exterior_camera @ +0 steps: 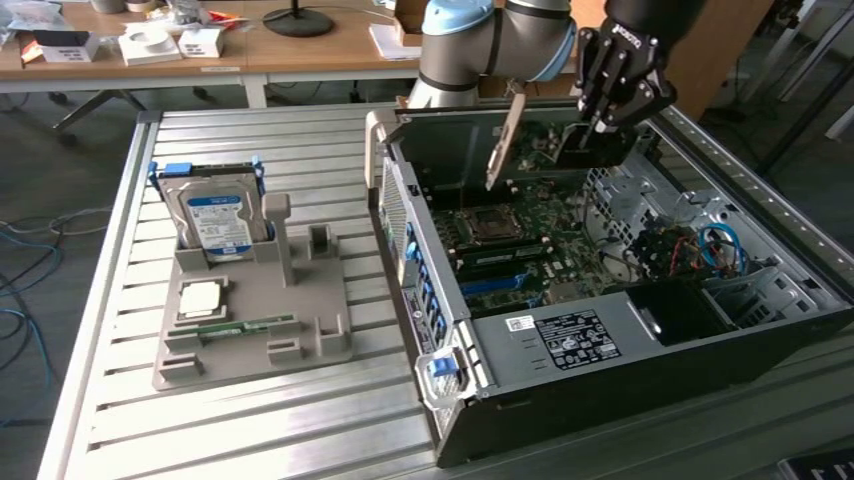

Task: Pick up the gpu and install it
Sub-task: 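Insert the gpu into the slot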

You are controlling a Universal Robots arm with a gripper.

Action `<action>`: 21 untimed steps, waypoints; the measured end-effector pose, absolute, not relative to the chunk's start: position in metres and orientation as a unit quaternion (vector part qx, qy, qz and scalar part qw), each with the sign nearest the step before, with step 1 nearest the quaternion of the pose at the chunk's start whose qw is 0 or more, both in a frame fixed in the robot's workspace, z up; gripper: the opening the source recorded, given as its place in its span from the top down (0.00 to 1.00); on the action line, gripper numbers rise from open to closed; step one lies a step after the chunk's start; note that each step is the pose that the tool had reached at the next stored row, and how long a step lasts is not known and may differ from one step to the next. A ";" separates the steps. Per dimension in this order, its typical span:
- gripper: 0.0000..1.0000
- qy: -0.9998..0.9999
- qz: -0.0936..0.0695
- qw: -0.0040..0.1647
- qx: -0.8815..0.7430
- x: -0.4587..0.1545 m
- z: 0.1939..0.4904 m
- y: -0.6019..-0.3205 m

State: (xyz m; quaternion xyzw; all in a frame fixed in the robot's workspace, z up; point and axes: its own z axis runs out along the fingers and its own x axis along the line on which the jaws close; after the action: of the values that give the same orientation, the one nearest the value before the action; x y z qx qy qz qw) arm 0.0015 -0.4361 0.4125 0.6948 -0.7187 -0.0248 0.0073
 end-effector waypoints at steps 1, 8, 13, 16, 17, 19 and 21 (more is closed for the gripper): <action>0.74 -0.719 -0.025 0.007 0.695 0.001 0.412 -0.437; 0.74 -0.719 -0.025 0.007 0.695 0.001 0.411 -0.441; 0.74 -0.718 -0.024 0.007 0.695 -0.001 0.405 -0.442; 0.74 -0.718 -0.024 0.007 0.696 -0.001 0.405 -0.442; 0.74 -0.718 -0.024 0.007 0.696 -0.002 0.405 -0.442; 0.74 -0.718 -0.024 0.006 0.696 -0.002 0.404 -0.443; 0.74 -0.718 -0.024 0.006 0.696 -0.002 0.402 -0.445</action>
State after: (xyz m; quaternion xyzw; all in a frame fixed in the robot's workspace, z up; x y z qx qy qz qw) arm -0.0018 -0.4445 0.4020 0.6956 -0.7180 -0.0243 0.0064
